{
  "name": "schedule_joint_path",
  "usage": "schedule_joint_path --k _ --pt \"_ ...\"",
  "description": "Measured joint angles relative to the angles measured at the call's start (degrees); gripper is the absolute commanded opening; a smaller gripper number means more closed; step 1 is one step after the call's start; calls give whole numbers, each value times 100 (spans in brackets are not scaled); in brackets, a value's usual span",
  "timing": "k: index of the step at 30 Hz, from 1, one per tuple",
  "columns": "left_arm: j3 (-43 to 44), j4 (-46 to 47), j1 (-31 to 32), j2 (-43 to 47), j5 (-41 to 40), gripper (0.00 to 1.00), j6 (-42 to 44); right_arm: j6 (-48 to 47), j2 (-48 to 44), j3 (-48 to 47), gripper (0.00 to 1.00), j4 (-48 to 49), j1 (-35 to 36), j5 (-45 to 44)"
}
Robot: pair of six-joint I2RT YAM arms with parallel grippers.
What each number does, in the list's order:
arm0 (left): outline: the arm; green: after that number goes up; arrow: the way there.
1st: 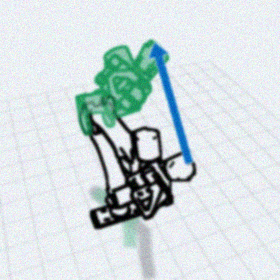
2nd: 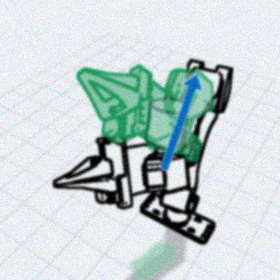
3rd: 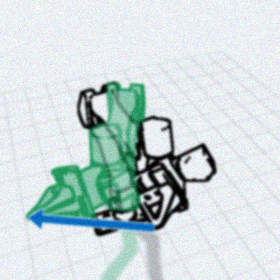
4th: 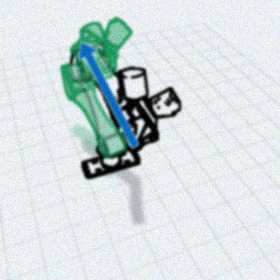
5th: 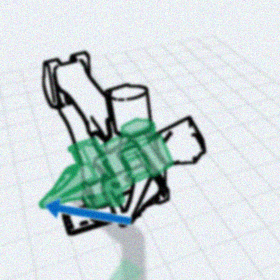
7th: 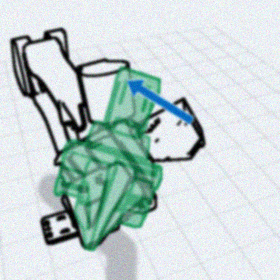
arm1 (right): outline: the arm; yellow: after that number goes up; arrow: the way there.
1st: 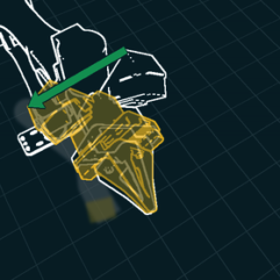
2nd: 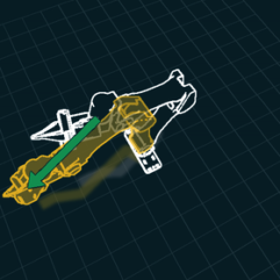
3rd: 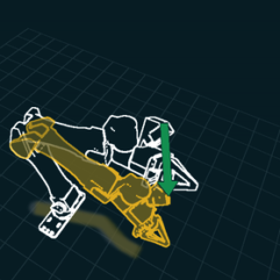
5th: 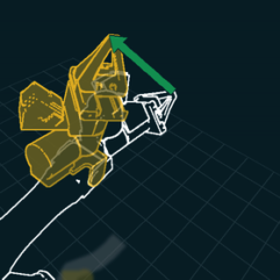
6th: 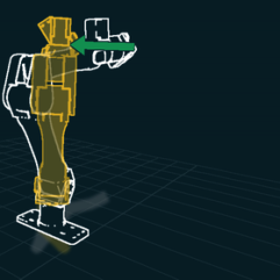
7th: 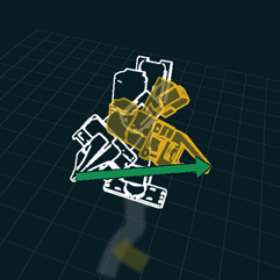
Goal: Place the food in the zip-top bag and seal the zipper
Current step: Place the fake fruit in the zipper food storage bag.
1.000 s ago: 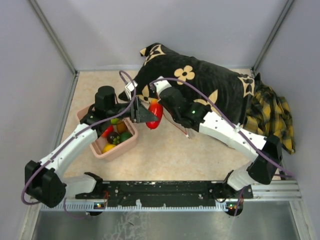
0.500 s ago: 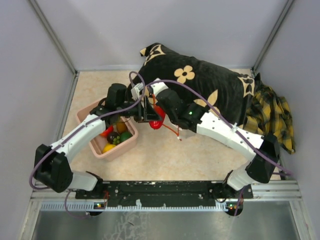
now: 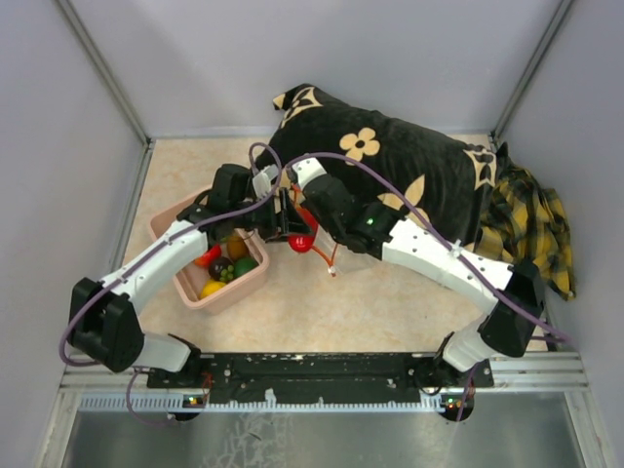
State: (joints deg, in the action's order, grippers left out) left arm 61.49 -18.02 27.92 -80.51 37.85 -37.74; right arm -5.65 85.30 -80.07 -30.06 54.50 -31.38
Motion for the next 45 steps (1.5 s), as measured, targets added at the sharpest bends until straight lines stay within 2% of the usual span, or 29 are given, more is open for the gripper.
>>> schedule_joint_path --k 7,20,32,38,45 --pt "7 -4 0 144 -398 36 -297 568 236 0 0 -13 136 424" --pt "-37 -120 -2 632 -1687 41 -750 1685 363 -444 0 -284 127 1058" --pt "457 -1298 11 973 -3228 42 -407 2461 439 -634 0 -275 125 1497" --pt "457 -1425 11 1040 -3316 48 -372 2601 439 -619 0 -186 122 1799" --pt "452 -1384 15 1040 -3110 60 -385 2782 439 -367 0 107 120 2022"
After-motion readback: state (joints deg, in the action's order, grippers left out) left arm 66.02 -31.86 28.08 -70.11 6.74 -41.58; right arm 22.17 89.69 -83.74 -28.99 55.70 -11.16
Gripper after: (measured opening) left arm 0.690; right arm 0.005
